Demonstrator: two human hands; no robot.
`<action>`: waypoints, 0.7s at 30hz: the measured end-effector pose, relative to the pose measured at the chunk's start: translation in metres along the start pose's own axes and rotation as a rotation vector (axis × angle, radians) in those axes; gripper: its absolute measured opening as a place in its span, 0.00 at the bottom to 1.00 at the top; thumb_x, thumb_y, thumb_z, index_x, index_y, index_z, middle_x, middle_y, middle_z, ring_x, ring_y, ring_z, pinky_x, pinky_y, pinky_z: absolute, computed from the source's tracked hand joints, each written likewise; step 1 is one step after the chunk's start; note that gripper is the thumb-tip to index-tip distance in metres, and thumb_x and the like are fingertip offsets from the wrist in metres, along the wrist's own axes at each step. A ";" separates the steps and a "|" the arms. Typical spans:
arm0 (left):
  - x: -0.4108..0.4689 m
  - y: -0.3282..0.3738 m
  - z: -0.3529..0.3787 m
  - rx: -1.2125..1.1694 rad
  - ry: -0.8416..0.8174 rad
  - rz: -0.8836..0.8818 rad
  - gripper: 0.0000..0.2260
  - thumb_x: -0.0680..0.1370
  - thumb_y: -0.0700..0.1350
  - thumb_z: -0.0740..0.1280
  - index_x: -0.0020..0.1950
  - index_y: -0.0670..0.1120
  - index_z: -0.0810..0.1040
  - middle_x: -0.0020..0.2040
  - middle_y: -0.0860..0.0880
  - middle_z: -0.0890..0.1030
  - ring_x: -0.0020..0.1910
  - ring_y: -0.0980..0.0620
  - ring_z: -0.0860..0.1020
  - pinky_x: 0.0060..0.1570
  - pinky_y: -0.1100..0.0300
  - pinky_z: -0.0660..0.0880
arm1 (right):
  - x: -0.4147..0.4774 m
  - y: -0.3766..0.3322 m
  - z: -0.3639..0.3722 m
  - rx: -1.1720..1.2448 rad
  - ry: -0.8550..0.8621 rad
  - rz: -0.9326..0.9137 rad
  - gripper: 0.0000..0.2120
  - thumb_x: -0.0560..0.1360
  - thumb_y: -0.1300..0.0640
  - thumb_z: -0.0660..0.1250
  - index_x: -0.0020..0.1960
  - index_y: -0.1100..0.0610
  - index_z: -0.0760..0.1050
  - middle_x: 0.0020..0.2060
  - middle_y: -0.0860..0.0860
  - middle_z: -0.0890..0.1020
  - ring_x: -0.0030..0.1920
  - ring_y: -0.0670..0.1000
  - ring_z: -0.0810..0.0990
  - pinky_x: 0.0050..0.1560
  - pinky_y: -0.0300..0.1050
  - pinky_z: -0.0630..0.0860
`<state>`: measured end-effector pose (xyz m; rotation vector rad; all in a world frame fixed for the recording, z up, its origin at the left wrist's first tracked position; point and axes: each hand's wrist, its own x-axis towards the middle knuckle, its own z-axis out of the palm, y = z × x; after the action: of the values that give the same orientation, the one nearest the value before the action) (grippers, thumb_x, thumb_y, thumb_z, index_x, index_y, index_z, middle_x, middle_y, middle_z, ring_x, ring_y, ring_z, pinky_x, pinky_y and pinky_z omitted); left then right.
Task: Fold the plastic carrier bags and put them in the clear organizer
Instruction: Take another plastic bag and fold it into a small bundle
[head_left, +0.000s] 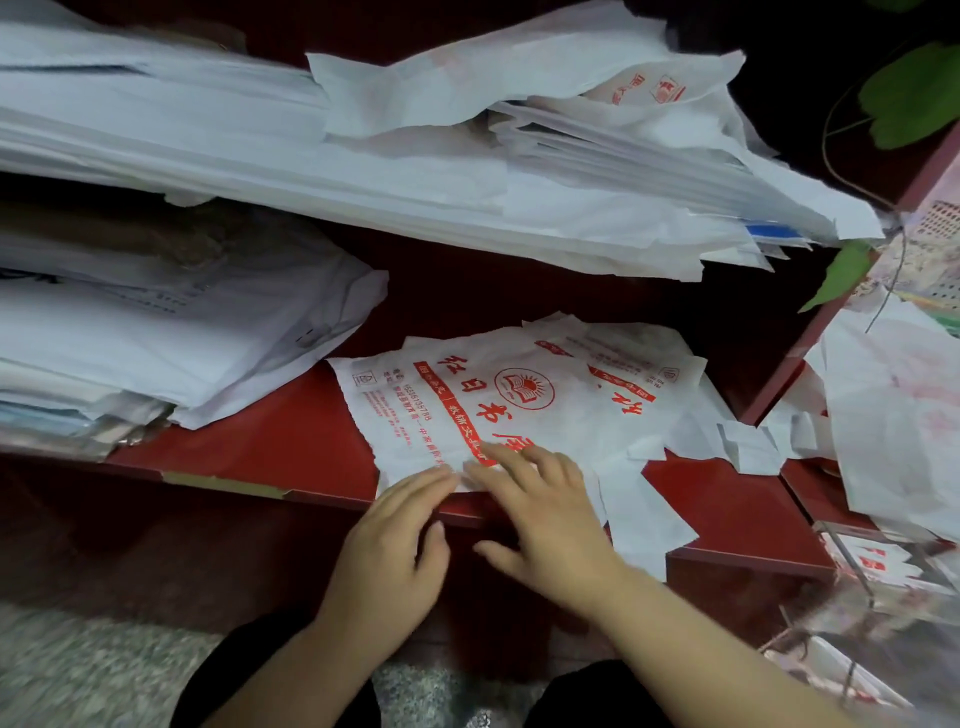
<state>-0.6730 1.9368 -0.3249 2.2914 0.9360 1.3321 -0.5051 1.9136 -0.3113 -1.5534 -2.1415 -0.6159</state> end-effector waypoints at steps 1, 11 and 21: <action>-0.001 0.004 0.005 -0.048 -0.017 0.009 0.18 0.70 0.42 0.57 0.58 0.46 0.74 0.55 0.50 0.78 0.57 0.58 0.72 0.63 0.77 0.58 | -0.003 -0.006 0.003 0.001 0.002 0.026 0.26 0.60 0.43 0.62 0.57 0.50 0.68 0.52 0.49 0.81 0.48 0.50 0.67 0.47 0.42 0.60; -0.008 -0.009 -0.004 0.096 -0.019 0.124 0.12 0.70 0.45 0.60 0.53 0.52 0.74 0.52 0.56 0.79 0.52 0.58 0.73 0.57 0.73 0.62 | -0.011 0.016 0.010 0.048 0.121 0.026 0.13 0.67 0.56 0.57 0.34 0.53 0.80 0.32 0.45 0.81 0.36 0.45 0.67 0.32 0.35 0.64; 0.028 -0.046 -0.016 0.430 -0.098 0.146 0.16 0.69 0.50 0.59 0.50 0.46 0.81 0.45 0.48 0.81 0.50 0.54 0.70 0.67 0.64 0.50 | -0.061 0.061 -0.018 0.250 0.131 0.135 0.09 0.68 0.61 0.60 0.46 0.51 0.68 0.38 0.52 0.83 0.45 0.47 0.75 0.45 0.38 0.73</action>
<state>-0.6937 1.9884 -0.3250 2.7662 1.1298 1.1455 -0.4280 1.8732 -0.3251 -1.4640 -1.9167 -0.3775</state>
